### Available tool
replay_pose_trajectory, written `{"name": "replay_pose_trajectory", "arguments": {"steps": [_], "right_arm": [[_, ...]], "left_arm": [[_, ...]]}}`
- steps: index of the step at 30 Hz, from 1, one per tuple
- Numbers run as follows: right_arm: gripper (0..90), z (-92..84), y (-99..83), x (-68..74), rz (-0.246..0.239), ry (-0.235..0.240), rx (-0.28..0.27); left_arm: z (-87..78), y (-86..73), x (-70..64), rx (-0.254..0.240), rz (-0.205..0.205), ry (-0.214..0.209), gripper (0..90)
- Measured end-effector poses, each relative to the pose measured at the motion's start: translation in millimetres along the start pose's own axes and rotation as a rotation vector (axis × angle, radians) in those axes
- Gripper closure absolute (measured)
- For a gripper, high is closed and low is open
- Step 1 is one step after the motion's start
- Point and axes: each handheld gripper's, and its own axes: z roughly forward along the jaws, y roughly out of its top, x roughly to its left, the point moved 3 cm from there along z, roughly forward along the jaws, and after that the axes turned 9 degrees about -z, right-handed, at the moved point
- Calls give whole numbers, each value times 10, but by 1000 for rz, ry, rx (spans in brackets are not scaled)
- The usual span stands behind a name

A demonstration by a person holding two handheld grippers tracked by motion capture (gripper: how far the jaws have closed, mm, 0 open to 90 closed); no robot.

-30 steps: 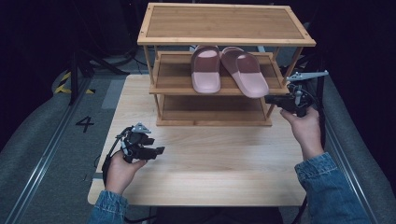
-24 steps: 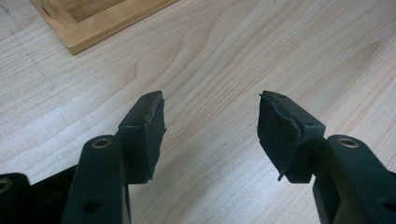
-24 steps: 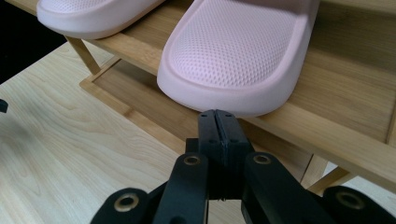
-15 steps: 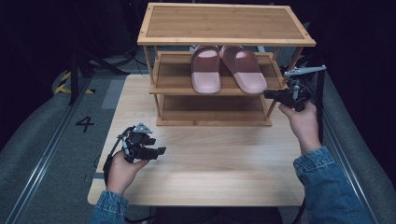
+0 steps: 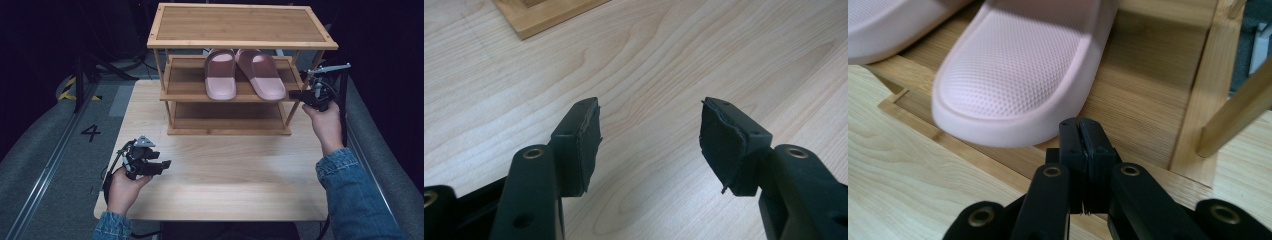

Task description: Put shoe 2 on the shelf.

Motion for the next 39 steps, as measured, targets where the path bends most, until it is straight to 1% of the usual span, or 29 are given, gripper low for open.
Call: {"name": "replay_pose_trajectory", "arguments": {"steps": [1, 2, 4, 5, 6, 11, 14, 15, 16, 19, 20, 22, 25, 27, 29, 30, 31, 33, 37, 38, 39], "right_arm": [[895, 23, -4, 5, 1, 5, 1], [897, 35, -4, 9, 1, 5, 0], [899, 48, 6, 33, 1, 8, -7], [899, 49, 12, 48, 1, 13, -12], [899, 53, 20, 66, -4, 22, -16], [899, 94, 72, 236, -42, 55, -25], [898, 118, 93, 339, -72, 57, -30], [898, 122, 100, 371, -74, 65, -27], [899, 131, 108, 396, -79, 72, -29], [898, 153, 134, 470, -89, 83, -28], [898, 163, 143, 492, -92, 87, -29], [896, 180, 161, 546, -101, 101, -28], [896, 194, 182, 598, -117, 103, -25], [897, 199, 194, 615, -119, 103, -21], [890, 202, 196, 620, -119, 111, -21], [882, 199, 194, 618, -118, 109, -20], [875, 195, 191, 612, -120, 111, -20], [861, 157, 180, 596, -121, 113, -20], [814, -36, 147, 576, -132, 133, -31], [801, -88, 133, 568, -142, 130, -34], [783, -127, 120, 562, -145, 132, -35]], "left_arm": [[-6, -9, 8, -1, 1, 2, 414], [-16, -24, 6, -3, -10, 2, 413], [-30, -37, 16, 2, -11, 4, 413], [-28, -43, 20, -9, -15, 2, 413], [-38, -46, 23, -3, -14, 6, 413], [-40, -53, 13, -6, -10, 4, 413], [-38, -51, 16, -7, -10, 2, 413], [-41, -50, 18, -1, -11, 4, 413], [-29, -50, 14, -10, -18, 0, 412], [-32, -38, 15, -1, -4, 7, 412], [-27, -37, 6, -6, -14, 2, 412], [-19, -32, 0, -12, -12, -4, 412], [-17, -27, 8, -4, -2, -2, 412], [-18, -26, 8, 2, -1, 2, 412], [-14, -25, 8, -3, -2, -2, 412], [-14, -25, 3, -7, -9, -3, 412], [-18, -21, 8, -10, -4, -4, 412], [-32, -18, 13, -10, -5, -4, 411], [-48, -20, 40, -6, -1, 4, 408], [-51, -19, 47, -4, 2, 11, 407], [-51, -20, 49, -7, -4, 15, 407]]}}
